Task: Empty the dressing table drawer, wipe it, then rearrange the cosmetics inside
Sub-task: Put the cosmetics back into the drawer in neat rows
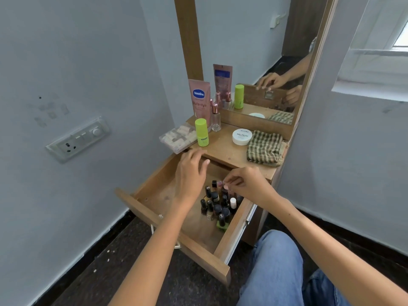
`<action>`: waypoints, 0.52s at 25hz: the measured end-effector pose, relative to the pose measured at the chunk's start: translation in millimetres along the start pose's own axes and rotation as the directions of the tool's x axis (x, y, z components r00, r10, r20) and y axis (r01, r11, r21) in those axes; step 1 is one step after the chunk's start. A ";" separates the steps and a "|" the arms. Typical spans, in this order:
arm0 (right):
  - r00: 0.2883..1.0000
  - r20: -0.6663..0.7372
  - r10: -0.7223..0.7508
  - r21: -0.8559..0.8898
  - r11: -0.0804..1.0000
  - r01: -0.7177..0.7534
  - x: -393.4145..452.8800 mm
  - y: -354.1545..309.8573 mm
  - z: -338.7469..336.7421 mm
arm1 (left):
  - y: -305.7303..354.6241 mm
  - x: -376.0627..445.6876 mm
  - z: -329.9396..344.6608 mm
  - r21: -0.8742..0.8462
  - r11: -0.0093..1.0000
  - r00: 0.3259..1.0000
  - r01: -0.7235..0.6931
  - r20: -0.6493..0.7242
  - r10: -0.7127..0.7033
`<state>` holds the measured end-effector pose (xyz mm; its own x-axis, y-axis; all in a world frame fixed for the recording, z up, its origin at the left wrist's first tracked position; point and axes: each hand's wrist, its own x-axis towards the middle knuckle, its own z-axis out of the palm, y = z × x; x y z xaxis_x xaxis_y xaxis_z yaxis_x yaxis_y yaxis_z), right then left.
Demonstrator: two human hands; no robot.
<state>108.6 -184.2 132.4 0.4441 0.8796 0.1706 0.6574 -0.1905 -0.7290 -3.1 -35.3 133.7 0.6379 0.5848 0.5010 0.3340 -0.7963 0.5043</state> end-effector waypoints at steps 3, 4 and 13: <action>0.994 -0.099 0.047 -0.002 0.999 -0.048 13.6 1.9 -3.2 | 2.6 41.9 7.8 0.159 0.986 0.997 -0.051 -0.044 0.058; 0.990 -0.128 0.059 0.015 0.998 -0.057 17.4 2.5 -3.8 | 2.3 55.8 10.3 0.209 0.976 0.996 -0.067 -0.043 0.077; 0.976 -0.207 0.067 0.001 0.998 -0.069 30.2 2.2 -7.2 | -4.4 97.4 21.2 0.134 0.989 0.998 -0.060 0.010 0.059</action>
<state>127.9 -161.2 140.7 0.6034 0.7557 0.2545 0.6248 -0.2499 -0.7397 72.3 21.9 165.4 0.6639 0.5349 0.5227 0.3851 -0.8436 0.3742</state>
